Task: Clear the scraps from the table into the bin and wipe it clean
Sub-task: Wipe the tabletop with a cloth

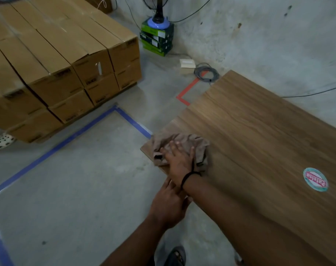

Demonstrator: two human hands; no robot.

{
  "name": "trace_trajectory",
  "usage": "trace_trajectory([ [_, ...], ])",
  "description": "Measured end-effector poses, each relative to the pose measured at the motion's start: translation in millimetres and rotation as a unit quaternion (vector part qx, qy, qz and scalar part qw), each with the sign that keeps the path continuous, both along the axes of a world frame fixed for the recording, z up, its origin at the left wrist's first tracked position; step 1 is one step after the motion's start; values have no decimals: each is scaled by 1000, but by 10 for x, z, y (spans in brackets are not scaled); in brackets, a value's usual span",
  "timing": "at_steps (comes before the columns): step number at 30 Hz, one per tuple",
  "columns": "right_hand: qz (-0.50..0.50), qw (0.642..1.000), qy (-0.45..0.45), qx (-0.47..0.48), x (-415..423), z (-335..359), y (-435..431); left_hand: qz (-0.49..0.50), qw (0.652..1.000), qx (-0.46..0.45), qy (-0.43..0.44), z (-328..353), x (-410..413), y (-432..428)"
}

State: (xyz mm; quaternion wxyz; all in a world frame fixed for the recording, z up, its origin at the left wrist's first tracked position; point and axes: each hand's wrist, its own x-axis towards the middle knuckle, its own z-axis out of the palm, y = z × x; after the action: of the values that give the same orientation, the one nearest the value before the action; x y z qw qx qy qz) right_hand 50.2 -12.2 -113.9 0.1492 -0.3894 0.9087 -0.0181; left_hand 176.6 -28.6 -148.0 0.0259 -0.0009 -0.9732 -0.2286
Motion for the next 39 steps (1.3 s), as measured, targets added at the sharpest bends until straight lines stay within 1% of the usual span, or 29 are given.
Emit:
trace_trajectory([
  [2,48,998,-24,-11,141,54,-84,25,999,45,-4,-3,2,-10],
  [3,56,997,-51,-27,134,112,-94,24,999,44,0,-2,0,-23],
  [4,48,994,-80,-62,68,196,-75,14,1000,25,10,-2,2,-31],
  [5,22,988,-105,-114,-48,267,-30,2,1000,-2,16,1,7,-30],
  [6,-15,978,-109,-178,-206,305,28,-3,1000,-26,16,11,13,-26],
  [7,-60,968,-89,-228,-402,320,99,1,999,-40,16,26,16,-20],
  [8,-96,965,-52,-239,-627,282,182,9,999,-49,17,19,20,-15],
  [9,-125,969,-13,-212,-820,249,263,13,999,-51,15,9,23,-9],
  [10,-149,976,8,-162,-973,228,320,14,999,-52,11,3,26,-3],
  [12,-178,981,-29,-64,-1081,182,310,12,998,-56,1,-6,39,7],
  [13,-178,982,-54,-43,-1042,165,234,12,998,-57,2,-5,37,8],
  [15,-142,988,-57,-19,-809,153,-5,7,999,-33,15,-19,36,-8],
  [17,-71,997,-37,-14,-513,75,-244,-9,998,17,54,-15,33,-62],
  [19,22,999,-24,10,-177,2,-354,-24,991,45,125,47,69,-192],
  [20,63,998,-23,11,-32,30,-352,-17,985,41,165,83,112,-279],
  [22,117,991,-59,-38,75,133,-322,14,979,15,201,178,218,-498],
  [23,113,988,-76,-71,44,240,-300,36,979,3,199,223,267,-623],
  [25,58,987,-74,-131,-189,404,-220,81,978,-18,190,281,281,-876],
  [26,14,990,-52,-131,-359,440,-131,100,979,-23,179,300,230,-991],
  [27,-38,992,-27,-118,-528,453,7,119,980,-20,161,329,143,-1094],
  [28,-96,990,-21,-98,-686,423,164,141,981,-5,135,358,25,-1183],
  [30,-187,980,-48,-43,-821,305,411,179,981,45,58,453,-245,-1281],
  [31,-209,977,-52,-10,-800,213,459,171,983,64,12,485,-380,-1308],
  [33,-196,980,-21,34,-597,66,405,108,990,71,-62,496,-597,-1344],
  [35,-144,989,-9,31,-217,0,305,69,989,72,-109,476,-692,-1382],
  [37,-72,997,10,17,230,8,254,94,985,91,-115,450,-717,-1463],
  [39,-42,999,13,-10,536,103,269,113,979,113,-128,457,-715,-1530],
])
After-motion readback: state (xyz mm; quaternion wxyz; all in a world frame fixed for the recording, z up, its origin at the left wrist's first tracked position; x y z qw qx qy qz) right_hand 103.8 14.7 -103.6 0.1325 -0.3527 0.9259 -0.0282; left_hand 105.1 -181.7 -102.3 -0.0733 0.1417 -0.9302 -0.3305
